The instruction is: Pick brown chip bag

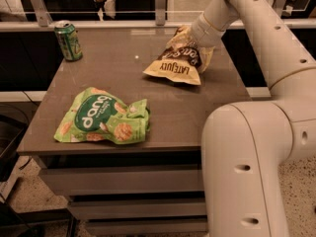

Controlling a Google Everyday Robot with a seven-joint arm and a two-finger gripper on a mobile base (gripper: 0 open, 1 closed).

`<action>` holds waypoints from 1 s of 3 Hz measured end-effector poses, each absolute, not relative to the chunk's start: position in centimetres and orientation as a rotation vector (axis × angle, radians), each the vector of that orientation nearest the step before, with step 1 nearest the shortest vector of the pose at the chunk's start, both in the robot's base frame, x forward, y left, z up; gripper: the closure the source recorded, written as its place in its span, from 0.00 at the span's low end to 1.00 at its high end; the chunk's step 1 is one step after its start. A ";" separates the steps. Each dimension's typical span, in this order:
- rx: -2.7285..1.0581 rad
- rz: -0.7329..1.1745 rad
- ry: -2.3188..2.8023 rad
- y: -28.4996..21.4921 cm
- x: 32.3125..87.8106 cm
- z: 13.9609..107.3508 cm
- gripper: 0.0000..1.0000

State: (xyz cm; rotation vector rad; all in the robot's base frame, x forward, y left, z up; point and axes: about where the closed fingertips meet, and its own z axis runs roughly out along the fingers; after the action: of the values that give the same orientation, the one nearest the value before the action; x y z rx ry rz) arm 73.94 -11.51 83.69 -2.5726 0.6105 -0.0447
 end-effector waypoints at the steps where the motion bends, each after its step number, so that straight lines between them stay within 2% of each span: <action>1: -2.573 -0.045 0.611 -11.5 73.9 83.8 0.00; 3: -2.572 -0.045 0.611 -11.5 73.9 83.9 0.00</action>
Offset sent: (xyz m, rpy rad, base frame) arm -0.0161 -0.0103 0.0245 0.0387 -0.0349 -0.0064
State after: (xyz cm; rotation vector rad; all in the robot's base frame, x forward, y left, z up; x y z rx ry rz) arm 73.93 -11.51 83.88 -2.5722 0.6106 -0.0451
